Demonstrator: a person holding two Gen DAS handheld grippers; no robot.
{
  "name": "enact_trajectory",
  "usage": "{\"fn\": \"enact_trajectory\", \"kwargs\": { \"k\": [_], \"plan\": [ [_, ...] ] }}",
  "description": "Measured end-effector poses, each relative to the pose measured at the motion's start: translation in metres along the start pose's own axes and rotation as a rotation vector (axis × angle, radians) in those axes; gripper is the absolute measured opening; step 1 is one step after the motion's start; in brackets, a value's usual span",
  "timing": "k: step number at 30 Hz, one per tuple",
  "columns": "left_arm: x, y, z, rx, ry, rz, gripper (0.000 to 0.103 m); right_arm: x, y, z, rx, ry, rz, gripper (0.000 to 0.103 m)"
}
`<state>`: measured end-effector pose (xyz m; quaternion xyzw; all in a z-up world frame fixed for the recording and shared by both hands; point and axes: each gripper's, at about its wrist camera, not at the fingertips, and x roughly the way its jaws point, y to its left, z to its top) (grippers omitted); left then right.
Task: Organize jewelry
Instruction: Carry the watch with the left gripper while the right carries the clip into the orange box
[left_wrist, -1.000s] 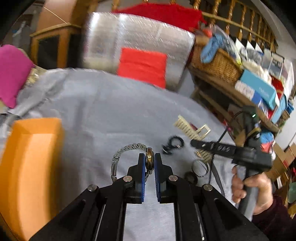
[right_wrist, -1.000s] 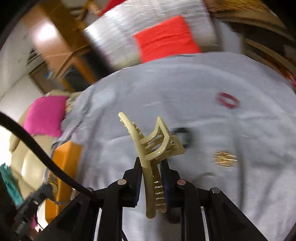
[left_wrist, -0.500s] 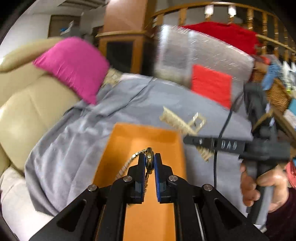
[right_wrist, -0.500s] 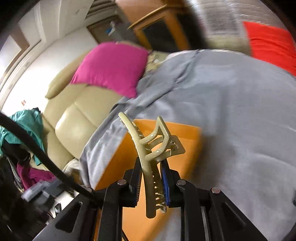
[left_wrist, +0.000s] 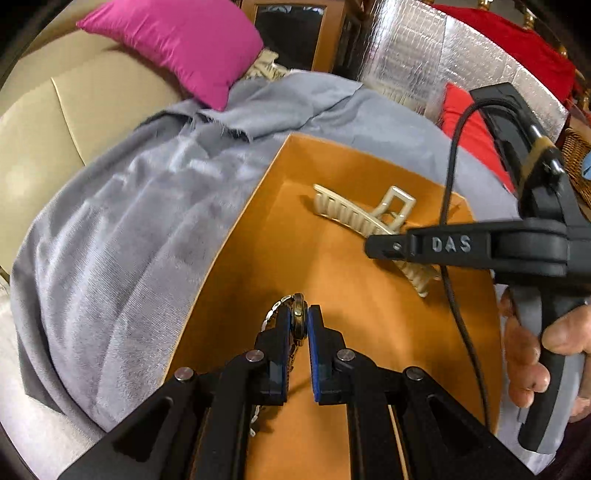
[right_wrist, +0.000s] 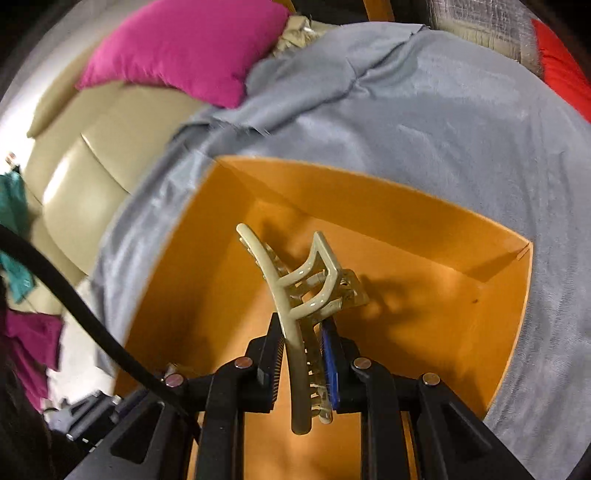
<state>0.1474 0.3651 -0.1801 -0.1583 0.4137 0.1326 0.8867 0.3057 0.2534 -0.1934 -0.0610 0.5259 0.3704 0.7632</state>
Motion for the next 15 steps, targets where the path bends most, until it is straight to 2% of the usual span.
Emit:
{"fn": "enact_trajectory", "kwargs": {
  "k": [5,9,15],
  "plan": [
    [0.004,-0.006,-0.001,0.03,0.003,-0.014,0.009,-0.003,0.009,-0.006,-0.08,0.017,-0.115,0.019],
    [0.002,-0.016,-0.003,0.069,-0.008,-0.011,0.009,-0.008,0.005,-0.011,-0.089,0.026,-0.189,0.018],
    [-0.006,-0.032,-0.003,0.138,-0.018,-0.048,0.009,-0.031,-0.011,-0.028,-0.062,0.035,-0.268,0.017]
  ]
}}
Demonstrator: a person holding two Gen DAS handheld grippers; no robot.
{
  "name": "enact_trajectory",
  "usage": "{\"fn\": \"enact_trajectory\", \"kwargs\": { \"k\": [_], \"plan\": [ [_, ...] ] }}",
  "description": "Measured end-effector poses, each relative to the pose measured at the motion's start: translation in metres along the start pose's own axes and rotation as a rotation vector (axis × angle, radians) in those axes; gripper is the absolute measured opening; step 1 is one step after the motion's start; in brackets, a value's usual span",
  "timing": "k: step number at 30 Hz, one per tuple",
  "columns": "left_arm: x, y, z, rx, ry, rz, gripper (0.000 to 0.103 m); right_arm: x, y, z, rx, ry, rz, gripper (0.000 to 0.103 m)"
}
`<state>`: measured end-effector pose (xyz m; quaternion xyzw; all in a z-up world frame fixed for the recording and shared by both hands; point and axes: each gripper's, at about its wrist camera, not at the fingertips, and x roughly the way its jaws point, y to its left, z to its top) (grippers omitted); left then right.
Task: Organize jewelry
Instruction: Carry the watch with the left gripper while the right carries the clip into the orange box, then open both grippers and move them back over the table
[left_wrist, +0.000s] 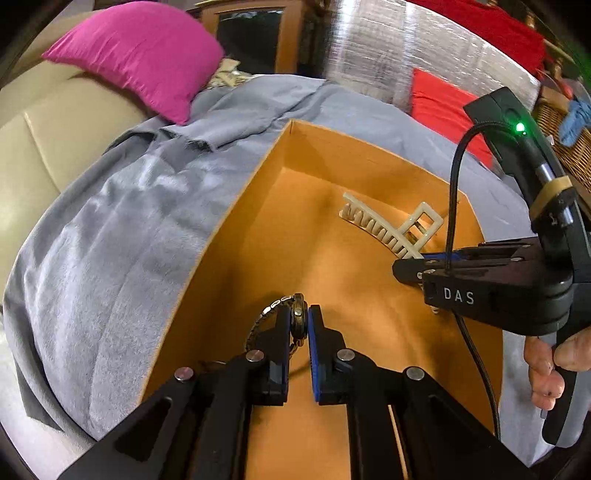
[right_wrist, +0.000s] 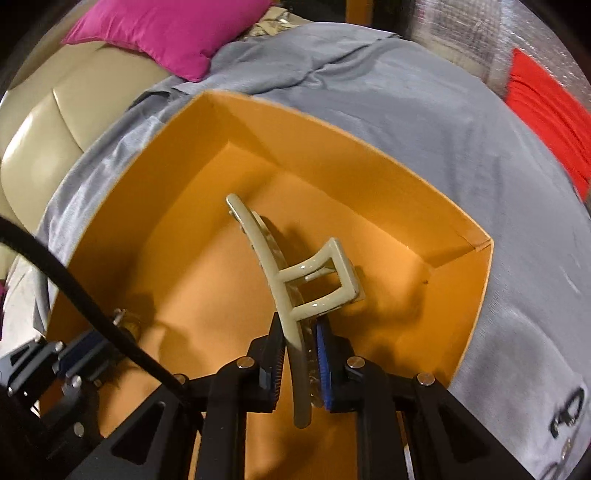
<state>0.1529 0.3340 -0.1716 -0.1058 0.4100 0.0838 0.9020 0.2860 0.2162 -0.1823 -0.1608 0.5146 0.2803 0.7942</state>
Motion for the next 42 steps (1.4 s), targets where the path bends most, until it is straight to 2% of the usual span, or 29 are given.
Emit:
{"fn": "enact_trajectory", "kwargs": {
  "k": [4,7,10,12,13,15,16,18,21,22,23,25,28,32,35,39,42],
  "plan": [
    [0.007,-0.016,-0.002,0.065,0.038,-0.005,0.01,-0.005,-0.006,0.005,0.029,0.005,0.026,0.016],
    [0.018,-0.016,-0.002,0.067,0.084,0.003,0.01,-0.002,0.001,0.014,0.002,0.001,0.025,0.017],
    [0.021,-0.013,-0.002,0.06,0.115,0.04,0.013,-0.004,0.003,0.015,-0.012,-0.017,0.071,0.021],
    [0.017,-0.015,-0.003,0.076,0.118,0.078,0.023,-0.011,0.0,0.012,0.009,-0.056,0.123,0.021],
    [0.013,-0.016,-0.003,0.084,0.115,0.096,0.029,-0.021,-0.006,0.01,0.031,-0.093,0.163,0.024],
    [0.0,-0.019,-0.003,0.095,0.089,0.129,0.049,-0.038,-0.016,0.006,0.078,-0.147,0.218,0.055],
    [-0.008,-0.021,-0.003,0.1,0.071,0.14,0.052,-0.047,-0.023,0.003,0.103,-0.176,0.237,0.073],
    [-0.028,-0.034,-0.001,0.125,0.025,0.154,0.054,-0.077,-0.043,-0.011,0.157,-0.266,0.28,0.074],
    [-0.054,-0.065,0.003,0.177,-0.034,0.139,0.059,-0.105,-0.083,-0.038,0.23,-0.32,0.294,0.072],
    [-0.063,-0.079,0.003,0.196,-0.055,0.123,0.061,-0.113,-0.101,-0.05,0.263,-0.335,0.303,0.069],
    [-0.07,-0.094,0.005,0.217,-0.074,0.104,0.063,-0.118,-0.114,-0.058,0.284,-0.34,0.308,0.062],
    [-0.079,-0.125,0.005,0.258,-0.098,0.061,0.066,-0.132,-0.153,-0.089,0.344,-0.35,0.301,0.056],
    [-0.081,-0.173,-0.002,0.312,-0.103,-0.012,0.067,-0.156,-0.224,-0.154,0.487,-0.372,0.278,0.054],
    [-0.063,-0.235,-0.015,0.38,-0.073,-0.108,0.067,-0.178,-0.3,-0.231,0.647,-0.368,0.296,0.054],
    [-0.04,-0.271,-0.023,0.388,-0.031,-0.164,0.067,-0.181,-0.338,-0.269,0.761,-0.343,0.339,0.054],
    [-0.01,-0.306,-0.029,0.395,-0.001,-0.172,0.067,-0.168,-0.359,-0.3,0.813,-0.296,0.367,0.054],
    [0.01,-0.316,-0.025,0.379,0.01,-0.177,0.067,-0.157,-0.375,-0.313,0.865,-0.254,0.407,0.054]
  ]
}}
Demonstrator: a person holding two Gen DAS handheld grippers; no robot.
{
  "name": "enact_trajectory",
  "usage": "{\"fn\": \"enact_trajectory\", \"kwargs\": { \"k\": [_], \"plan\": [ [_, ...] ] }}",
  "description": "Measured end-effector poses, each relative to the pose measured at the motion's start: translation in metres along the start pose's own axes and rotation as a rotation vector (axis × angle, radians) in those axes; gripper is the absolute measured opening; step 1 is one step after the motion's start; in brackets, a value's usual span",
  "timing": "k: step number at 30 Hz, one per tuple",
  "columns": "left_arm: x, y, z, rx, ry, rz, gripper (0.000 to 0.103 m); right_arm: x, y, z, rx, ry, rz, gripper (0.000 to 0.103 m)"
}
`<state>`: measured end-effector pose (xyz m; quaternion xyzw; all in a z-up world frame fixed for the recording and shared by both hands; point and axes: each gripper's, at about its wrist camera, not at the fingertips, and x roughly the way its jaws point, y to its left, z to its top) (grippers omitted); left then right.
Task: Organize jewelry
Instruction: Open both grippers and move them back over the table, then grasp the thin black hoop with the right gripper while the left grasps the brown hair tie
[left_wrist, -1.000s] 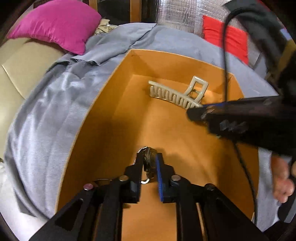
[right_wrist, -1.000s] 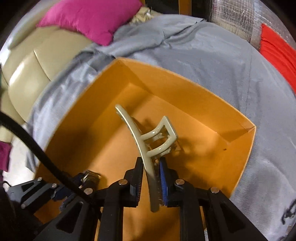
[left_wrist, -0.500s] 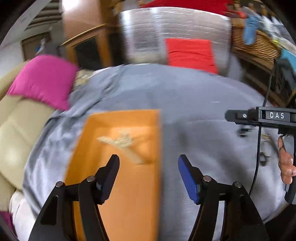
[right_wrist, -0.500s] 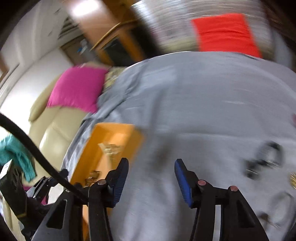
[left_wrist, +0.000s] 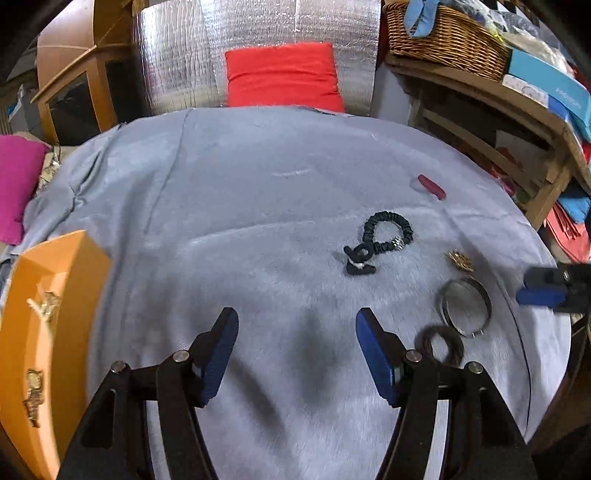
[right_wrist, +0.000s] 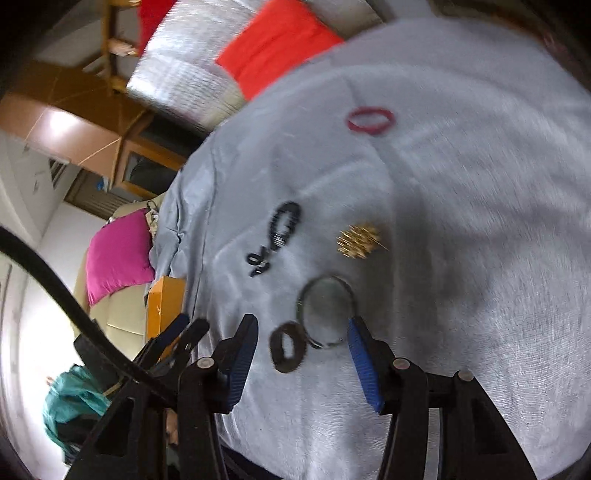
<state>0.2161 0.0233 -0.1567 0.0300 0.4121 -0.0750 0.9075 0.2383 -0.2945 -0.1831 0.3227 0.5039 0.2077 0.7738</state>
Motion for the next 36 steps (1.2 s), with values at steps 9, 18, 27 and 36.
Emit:
{"fn": "enact_trajectory", "kwargs": {
  "k": [9,18,27,36],
  "plan": [
    [0.008,-0.026,-0.003,0.105,0.058,-0.106,0.067,0.027,-0.006,0.009,-0.005,0.054,-0.062,0.054],
    [0.001,-0.033,-0.011,0.152,0.096,-0.158,0.067,0.057,0.008,0.011,-0.047,0.075,-0.157,0.067],
    [0.002,-0.019,-0.019,0.134,0.121,-0.133,0.067,0.084,0.043,0.003,-0.178,0.052,-0.342,0.072],
    [0.003,-0.019,-0.021,0.138,0.131,-0.135,0.067,0.095,0.06,-0.007,-0.338,0.036,-0.504,0.062]
  ]
}}
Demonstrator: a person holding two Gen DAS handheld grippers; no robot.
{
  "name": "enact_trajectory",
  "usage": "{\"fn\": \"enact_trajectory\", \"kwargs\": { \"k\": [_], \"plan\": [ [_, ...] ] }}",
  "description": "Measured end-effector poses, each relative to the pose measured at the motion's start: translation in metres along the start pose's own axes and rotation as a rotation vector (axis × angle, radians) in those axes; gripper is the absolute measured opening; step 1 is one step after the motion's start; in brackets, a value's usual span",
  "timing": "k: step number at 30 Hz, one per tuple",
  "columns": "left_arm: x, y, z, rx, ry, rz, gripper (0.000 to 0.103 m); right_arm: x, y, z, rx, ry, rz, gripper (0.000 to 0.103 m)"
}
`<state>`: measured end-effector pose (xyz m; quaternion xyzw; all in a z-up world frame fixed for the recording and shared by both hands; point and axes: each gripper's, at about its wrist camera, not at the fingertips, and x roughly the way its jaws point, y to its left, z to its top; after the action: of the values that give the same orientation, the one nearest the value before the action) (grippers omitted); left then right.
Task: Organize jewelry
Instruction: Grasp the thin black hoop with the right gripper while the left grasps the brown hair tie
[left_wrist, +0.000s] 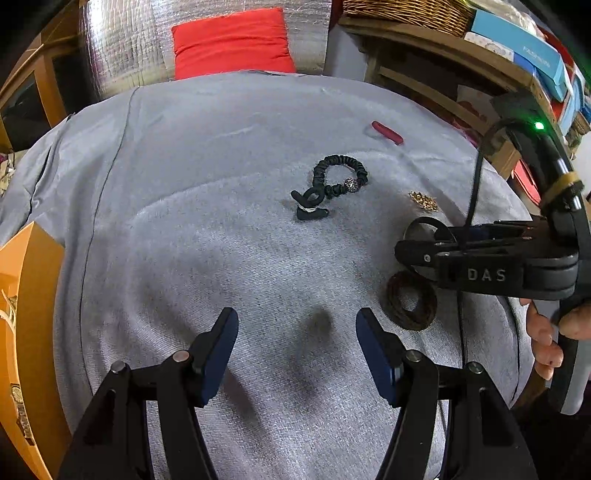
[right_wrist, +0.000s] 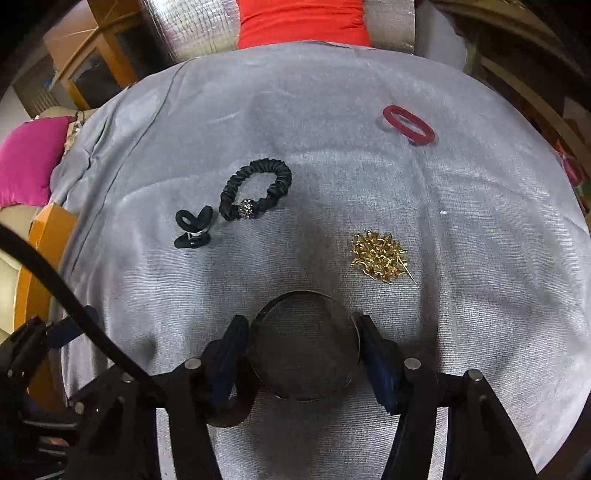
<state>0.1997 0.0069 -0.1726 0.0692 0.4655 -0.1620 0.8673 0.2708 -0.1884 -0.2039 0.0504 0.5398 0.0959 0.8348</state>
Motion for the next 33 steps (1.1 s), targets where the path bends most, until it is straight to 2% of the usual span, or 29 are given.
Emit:
{"fn": "enact_trajectory", "kwargs": {
  "k": [6,12,20,24,25,27,29,30,33],
  "plan": [
    [0.003,-0.003,0.002,-0.01,-0.001,-0.027,0.067,-0.017,-0.038,0.0,0.095,-0.03,0.087,0.062],
    [0.005,-0.029,0.007,0.041,-0.016,-0.103,0.068,-0.039,-0.076,-0.003,0.22,-0.059,0.19,0.062],
    [0.025,-0.064,0.008,0.094,0.033,-0.139,0.07,-0.051,-0.098,-0.008,0.263,-0.081,0.21,0.062],
    [0.031,-0.07,0.008,0.107,0.022,-0.136,0.07,-0.053,-0.101,-0.008,0.28,-0.094,0.217,0.062],
    [0.032,-0.072,0.008,0.11,0.017,-0.143,0.068,-0.051,-0.099,-0.006,0.28,-0.097,0.217,0.062],
    [0.034,-0.076,0.007,0.121,0.013,-0.144,0.04,-0.052,-0.1,-0.006,0.284,-0.098,0.222,0.062],
    [0.037,-0.077,0.007,0.126,0.004,-0.133,0.031,-0.053,-0.1,-0.007,0.286,-0.1,0.223,0.062],
    [0.037,-0.077,0.008,0.126,-0.001,-0.137,0.02,-0.053,-0.1,-0.007,0.286,-0.101,0.223,0.062],
    [0.037,-0.073,0.01,0.103,-0.006,-0.152,0.014,-0.055,-0.099,-0.007,0.287,-0.102,0.225,0.062]
  ]
}}
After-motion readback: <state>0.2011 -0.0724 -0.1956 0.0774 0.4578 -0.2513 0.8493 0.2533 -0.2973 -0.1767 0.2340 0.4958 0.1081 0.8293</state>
